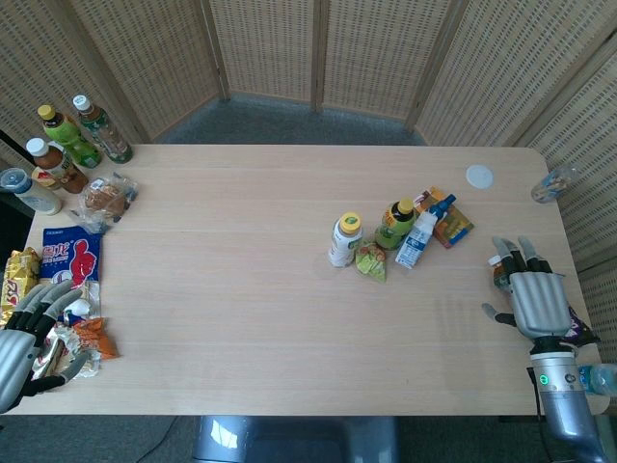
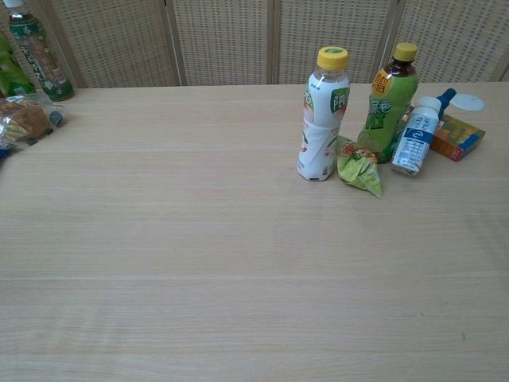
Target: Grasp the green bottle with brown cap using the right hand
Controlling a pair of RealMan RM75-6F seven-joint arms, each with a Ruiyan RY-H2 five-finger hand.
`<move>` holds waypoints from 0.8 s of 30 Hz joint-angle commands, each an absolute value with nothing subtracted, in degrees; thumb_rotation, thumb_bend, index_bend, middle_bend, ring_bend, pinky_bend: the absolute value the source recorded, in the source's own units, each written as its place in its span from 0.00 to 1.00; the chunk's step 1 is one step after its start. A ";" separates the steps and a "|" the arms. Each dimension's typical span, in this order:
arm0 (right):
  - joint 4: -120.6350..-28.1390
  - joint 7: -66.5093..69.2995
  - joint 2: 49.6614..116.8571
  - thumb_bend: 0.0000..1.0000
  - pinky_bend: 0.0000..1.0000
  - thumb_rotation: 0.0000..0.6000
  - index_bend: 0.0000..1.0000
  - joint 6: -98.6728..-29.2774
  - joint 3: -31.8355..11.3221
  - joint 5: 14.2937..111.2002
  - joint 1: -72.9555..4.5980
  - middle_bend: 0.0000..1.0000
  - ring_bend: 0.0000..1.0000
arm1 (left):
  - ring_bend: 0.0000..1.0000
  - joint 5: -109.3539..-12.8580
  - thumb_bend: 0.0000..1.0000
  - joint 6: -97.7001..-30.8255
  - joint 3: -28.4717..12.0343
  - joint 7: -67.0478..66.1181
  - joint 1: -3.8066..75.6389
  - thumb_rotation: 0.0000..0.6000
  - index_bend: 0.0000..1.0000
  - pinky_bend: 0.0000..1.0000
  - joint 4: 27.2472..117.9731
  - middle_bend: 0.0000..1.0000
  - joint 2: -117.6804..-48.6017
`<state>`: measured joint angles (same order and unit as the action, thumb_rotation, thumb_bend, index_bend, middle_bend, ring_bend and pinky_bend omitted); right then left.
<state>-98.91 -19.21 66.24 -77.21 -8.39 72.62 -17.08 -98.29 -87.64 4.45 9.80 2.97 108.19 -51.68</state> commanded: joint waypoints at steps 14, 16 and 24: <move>-99.80 -7.47 65.68 0.15 0.25 0.97 0.00 -75.35 -10.28 73.09 -17.11 0.14 0.02 | 0.00 -99.29 0.35 -88.75 4.62 10.17 2.59 1.00 0.11 0.00 108.59 0.06 -51.06; -99.07 -3.79 66.12 0.15 0.25 0.97 0.00 -74.13 -11.14 72.65 -17.68 0.14 0.02 | 0.00 -99.30 0.35 -88.70 4.60 10.28 2.64 1.00 0.11 0.00 108.59 0.06 -51.01; -92.41 6.44 70.85 0.15 0.25 0.97 0.00 -68.31 -14.28 71.00 -21.83 0.12 0.00 | 0.00 -98.94 0.35 -88.41 4.67 10.36 2.61 1.00 0.11 0.00 108.50 0.06 -51.17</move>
